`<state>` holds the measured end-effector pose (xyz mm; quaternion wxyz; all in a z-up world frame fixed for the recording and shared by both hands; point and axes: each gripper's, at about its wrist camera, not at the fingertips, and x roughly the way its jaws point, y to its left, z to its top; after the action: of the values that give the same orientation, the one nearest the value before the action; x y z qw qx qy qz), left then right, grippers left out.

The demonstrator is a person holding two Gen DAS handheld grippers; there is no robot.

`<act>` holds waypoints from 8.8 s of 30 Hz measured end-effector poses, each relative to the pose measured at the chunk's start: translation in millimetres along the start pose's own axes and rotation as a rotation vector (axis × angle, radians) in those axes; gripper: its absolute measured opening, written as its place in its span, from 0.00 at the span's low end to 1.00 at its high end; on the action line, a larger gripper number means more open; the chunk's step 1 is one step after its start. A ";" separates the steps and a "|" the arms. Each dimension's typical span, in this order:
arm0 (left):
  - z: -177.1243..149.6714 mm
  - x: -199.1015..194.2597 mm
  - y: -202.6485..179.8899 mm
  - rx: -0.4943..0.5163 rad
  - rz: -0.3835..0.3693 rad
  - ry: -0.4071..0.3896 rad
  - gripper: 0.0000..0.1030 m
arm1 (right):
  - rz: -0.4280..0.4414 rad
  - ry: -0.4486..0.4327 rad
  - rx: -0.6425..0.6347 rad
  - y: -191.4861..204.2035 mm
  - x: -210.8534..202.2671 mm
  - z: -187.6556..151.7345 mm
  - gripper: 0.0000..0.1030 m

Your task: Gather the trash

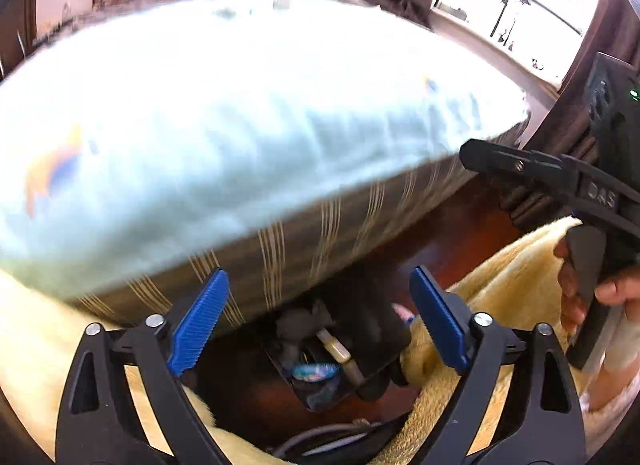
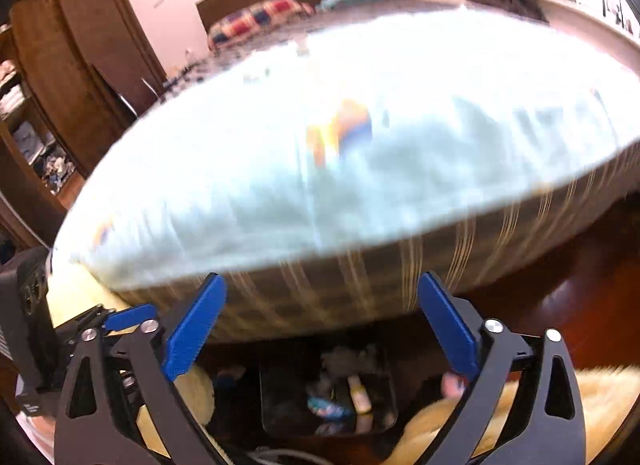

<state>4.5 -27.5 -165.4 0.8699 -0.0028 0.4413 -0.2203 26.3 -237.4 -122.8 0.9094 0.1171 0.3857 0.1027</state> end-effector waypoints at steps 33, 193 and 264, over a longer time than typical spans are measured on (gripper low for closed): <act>222.9 78.6 106.7 -0.080 0.198 -0.084 0.91 | -0.069 0.005 0.043 32.4 180.6 238.7 0.75; 57.5 -195.4 -48.2 0.049 0.244 -0.515 0.92 | -0.306 -0.439 -0.143 88.9 -175.1 26.1 0.97; 51.6 -192.3 -42.9 0.007 0.243 -0.524 0.92 | -0.316 -0.409 -0.104 82.3 -159.3 22.0 0.97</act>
<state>-70.9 -1.8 22.1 0.9743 -0.0038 0.1979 -0.1079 -74.2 -206.2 24.0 0.9780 0.0271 0.2016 -0.0467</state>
